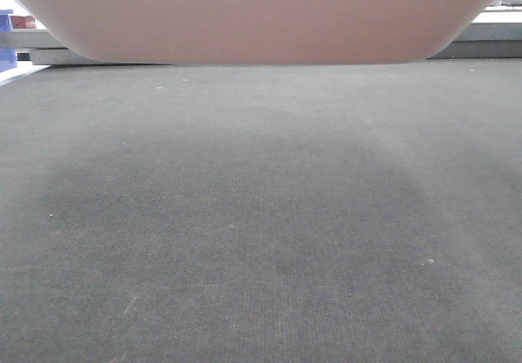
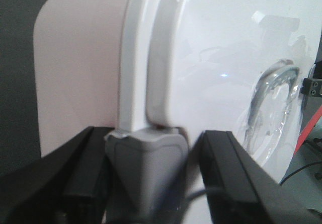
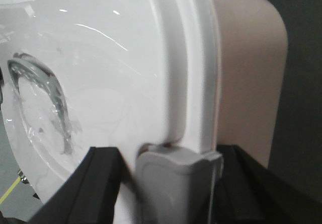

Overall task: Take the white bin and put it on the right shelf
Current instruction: 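Hold the bin raised while the base turns past the red table, then carry the bin while driving toward the steel rack of blue crates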

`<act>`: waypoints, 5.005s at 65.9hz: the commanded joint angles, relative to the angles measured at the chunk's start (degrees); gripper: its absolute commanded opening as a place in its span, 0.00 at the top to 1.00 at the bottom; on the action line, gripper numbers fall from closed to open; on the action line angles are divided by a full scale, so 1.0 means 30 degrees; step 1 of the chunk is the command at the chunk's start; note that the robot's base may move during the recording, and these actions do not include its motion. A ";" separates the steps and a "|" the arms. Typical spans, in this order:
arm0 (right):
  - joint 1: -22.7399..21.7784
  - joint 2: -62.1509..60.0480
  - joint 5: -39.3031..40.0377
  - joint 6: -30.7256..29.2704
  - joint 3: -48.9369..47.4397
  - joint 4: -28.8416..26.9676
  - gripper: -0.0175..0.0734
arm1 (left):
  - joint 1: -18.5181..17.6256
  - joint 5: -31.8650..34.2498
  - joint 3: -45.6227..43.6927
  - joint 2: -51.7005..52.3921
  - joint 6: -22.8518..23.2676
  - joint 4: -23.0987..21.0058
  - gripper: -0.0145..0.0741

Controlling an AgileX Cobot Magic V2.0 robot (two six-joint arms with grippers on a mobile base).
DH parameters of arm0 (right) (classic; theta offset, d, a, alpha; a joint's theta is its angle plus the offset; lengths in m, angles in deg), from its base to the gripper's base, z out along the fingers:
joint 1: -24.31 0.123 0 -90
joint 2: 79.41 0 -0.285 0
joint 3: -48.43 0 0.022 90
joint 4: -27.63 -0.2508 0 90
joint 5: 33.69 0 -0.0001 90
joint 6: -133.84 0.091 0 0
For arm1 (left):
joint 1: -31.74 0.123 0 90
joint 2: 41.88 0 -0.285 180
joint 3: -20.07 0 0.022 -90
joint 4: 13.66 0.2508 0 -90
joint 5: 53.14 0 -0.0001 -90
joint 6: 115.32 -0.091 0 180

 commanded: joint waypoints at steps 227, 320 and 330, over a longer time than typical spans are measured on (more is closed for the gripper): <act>0.0324 -0.0414 -0.2200 -0.0161 -0.0735 -0.3696 0.34 | -0.0468 -0.1628 -0.0671 0.0655 -0.0146 -0.3777 0.56; 0.0324 -0.0414 -0.2237 -0.0161 -0.0735 -0.3696 0.34 | -0.0468 -0.1628 -0.0671 0.0655 -0.0146 -0.3777 0.56; 0.0324 -0.0414 -0.2237 -0.0161 -0.0735 -0.3696 0.34 | -0.0468 -0.1628 -0.0671 0.0655 -0.0146 -0.3777 0.56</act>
